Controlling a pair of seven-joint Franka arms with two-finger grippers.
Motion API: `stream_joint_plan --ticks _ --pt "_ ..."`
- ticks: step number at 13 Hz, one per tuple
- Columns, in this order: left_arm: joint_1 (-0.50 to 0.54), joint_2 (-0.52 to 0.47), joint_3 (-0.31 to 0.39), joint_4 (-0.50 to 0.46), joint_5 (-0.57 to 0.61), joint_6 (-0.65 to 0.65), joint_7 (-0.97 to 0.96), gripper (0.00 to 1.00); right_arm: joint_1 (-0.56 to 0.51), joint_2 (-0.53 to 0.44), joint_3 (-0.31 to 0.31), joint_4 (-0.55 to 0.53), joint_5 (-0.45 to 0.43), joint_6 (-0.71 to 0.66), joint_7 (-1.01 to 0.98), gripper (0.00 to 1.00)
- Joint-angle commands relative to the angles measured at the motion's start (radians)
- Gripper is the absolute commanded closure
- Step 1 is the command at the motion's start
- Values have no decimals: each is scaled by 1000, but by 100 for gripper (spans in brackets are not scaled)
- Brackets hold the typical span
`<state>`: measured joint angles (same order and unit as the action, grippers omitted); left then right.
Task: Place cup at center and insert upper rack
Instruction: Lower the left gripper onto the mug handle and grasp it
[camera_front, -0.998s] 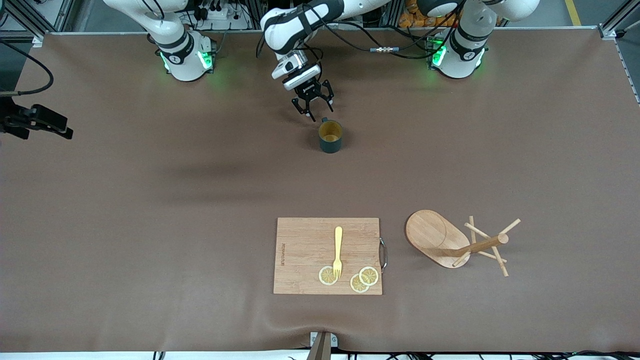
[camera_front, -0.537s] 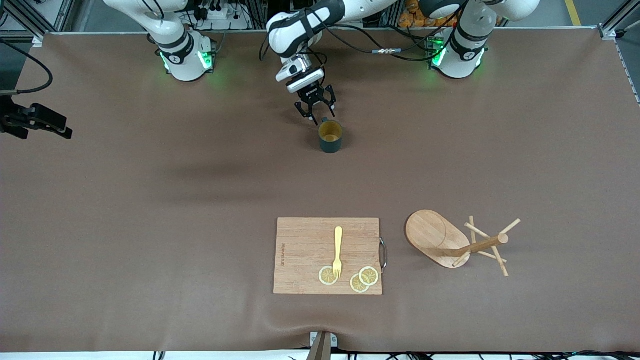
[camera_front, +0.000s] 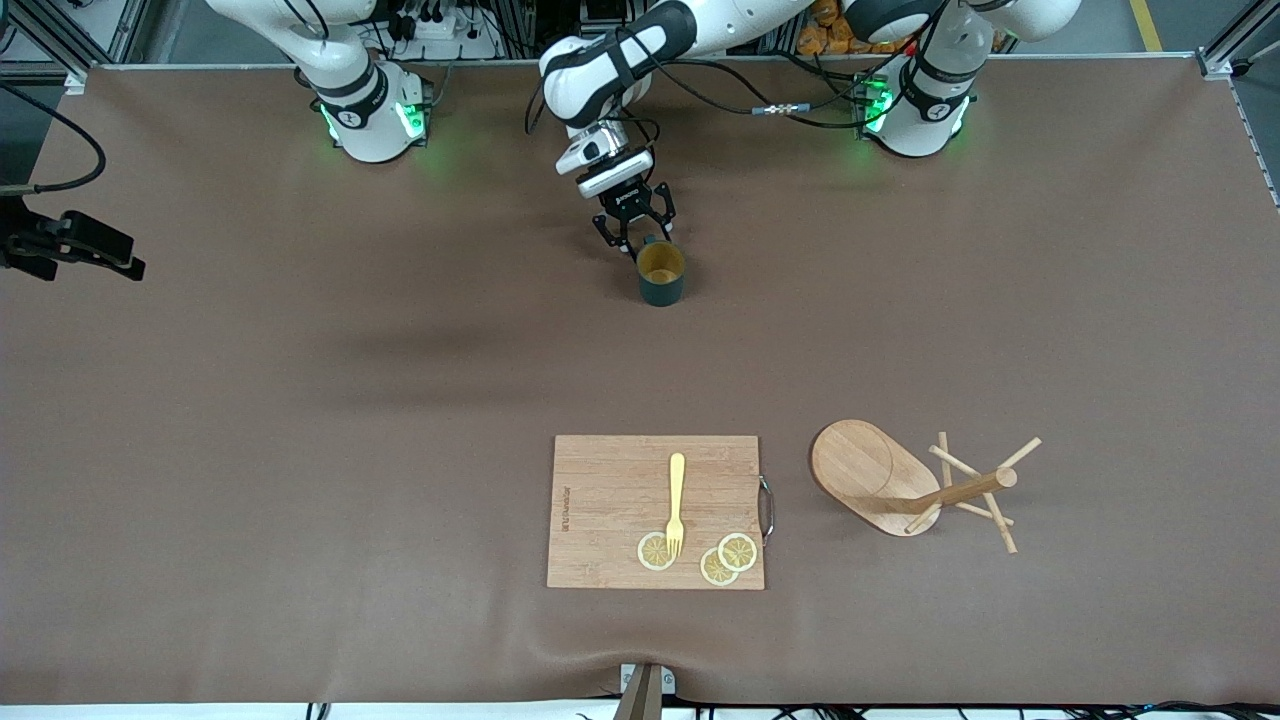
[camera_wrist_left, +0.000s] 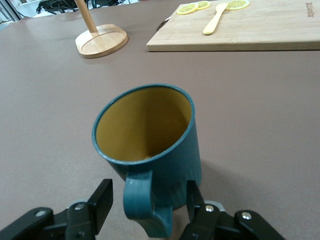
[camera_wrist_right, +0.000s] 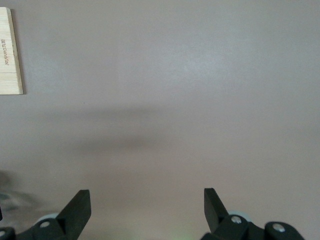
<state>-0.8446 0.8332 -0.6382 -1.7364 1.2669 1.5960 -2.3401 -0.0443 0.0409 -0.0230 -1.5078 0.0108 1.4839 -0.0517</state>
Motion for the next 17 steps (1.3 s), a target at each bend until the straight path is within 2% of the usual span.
stream_joint_plan --ticks 1,2,5,7,14,17 --pt "13 -29 -1 -34 25 27 -16 37 0 4 3 17 8 -13 4 0" --pt "15 -29 -1 -32 26 27 -16 42 -3 5 5 17 8 -13 3 0" --pt "18 -26 -1 -29 31 27 -16 44 0 7 5 14 9 -14 4 0" --pt "18 -23 0 -28 31 33 -16 50 0 7 3 17 9 -13 4 0" --pt "18 -20 2 -12 29 38 -16 100 -6 5 3 17 8 -14 -2 0" --pt "18 -26 2 17 17 36 -18 100 0 5 3 17 9 -14 3 0"
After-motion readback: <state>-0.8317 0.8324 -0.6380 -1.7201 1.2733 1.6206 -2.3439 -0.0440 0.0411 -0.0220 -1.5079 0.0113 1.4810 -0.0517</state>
